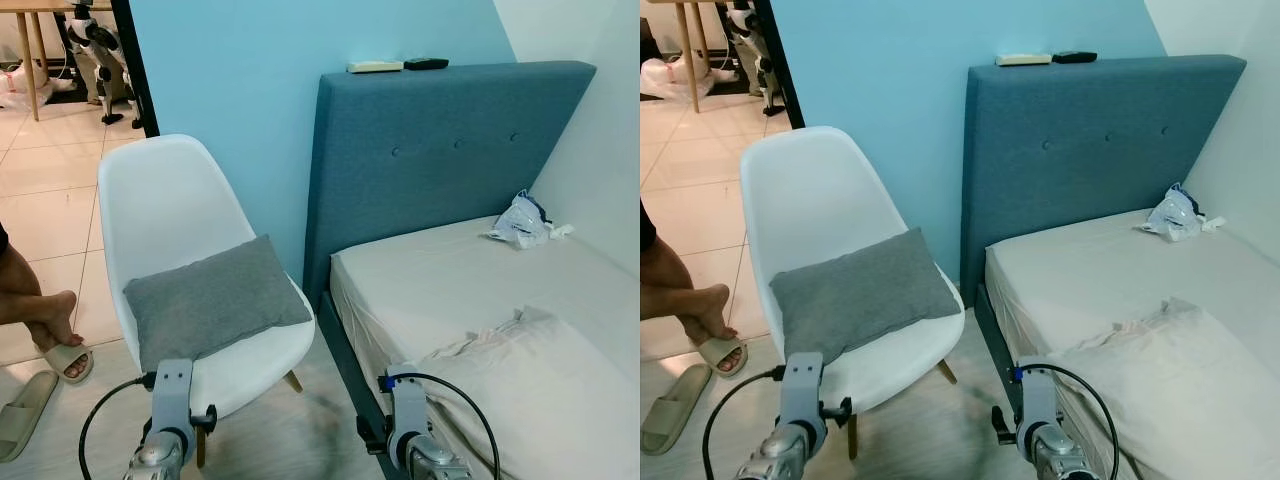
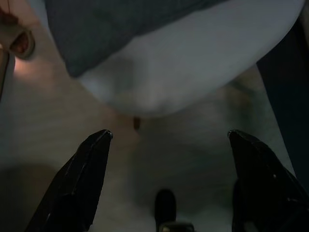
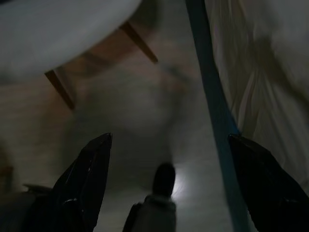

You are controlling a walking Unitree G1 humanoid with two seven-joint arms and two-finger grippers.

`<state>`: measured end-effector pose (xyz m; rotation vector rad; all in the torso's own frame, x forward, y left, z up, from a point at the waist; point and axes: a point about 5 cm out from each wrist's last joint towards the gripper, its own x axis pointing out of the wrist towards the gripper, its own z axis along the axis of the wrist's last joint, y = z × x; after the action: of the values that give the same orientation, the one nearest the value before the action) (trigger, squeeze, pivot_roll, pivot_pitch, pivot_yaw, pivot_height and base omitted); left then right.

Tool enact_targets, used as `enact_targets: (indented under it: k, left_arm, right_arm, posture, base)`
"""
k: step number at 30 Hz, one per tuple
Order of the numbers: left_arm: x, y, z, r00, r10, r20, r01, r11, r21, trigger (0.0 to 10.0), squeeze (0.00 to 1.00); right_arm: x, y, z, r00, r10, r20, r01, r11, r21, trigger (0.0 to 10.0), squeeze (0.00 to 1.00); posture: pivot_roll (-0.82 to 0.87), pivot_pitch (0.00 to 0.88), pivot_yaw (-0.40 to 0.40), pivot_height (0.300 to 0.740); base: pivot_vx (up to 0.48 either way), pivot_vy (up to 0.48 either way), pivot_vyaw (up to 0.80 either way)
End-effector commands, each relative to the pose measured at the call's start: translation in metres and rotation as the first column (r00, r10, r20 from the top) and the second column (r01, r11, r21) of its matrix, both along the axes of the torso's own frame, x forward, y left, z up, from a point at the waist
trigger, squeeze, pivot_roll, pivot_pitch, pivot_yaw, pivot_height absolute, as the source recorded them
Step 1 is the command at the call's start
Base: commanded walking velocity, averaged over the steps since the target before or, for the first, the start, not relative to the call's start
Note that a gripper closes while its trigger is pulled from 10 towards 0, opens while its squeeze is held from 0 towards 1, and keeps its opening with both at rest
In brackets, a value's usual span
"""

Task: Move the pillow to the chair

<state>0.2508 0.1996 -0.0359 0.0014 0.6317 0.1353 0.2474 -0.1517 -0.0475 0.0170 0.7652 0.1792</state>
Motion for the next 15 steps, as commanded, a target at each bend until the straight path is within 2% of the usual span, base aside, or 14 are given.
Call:
enact_targets:
  k: [1,3,8,15]
  left_arm:
    - [0.000,0.002,0.001,1.000,-0.016,-0.005,0.016,1.000,0.015,10.0,0.00]
    - [0.003,0.006,0.003,1.000,-0.010,0.002,0.010,0.999,0.036,10.0,0.00]
    - [0.003,0.008,0.005,1.000,0.003,0.024,-0.004,1.000,0.028,10.0,0.00]
    - [-0.002,0.011,0.003,0.999,0.028,0.023,-0.029,0.999,0.039,10.0,0.00]
  right_arm:
    - [0.005,-0.002,0.005,0.999,0.019,0.034,-0.019,1.000,-0.007,10.0,0.00]
    - [0.012,-0.007,0.010,0.998,0.012,0.055,-0.011,1.000,-0.015,10.0,0.00]
    - [0.017,-0.012,0.014,0.997,-0.045,0.066,0.046,0.999,-0.009,10.0,0.00]
    - [0.016,-0.008,0.013,0.997,-0.045,0.061,0.045,0.999,0.000,10.0,0.00]
  posture:
    - [0.03,0.011,-0.054,0.740]
    - [0.02,0.011,-0.051,0.740]
    - [0.02,0.017,-0.048,0.740]
    - [0.02,0.026,-0.054,0.740]
  base:
    - [0.000,0.000,0.00]
    - [0.000,0.000,0.00]
    - [0.000,0.000,0.00]
    - [0.000,0.000,0.00]
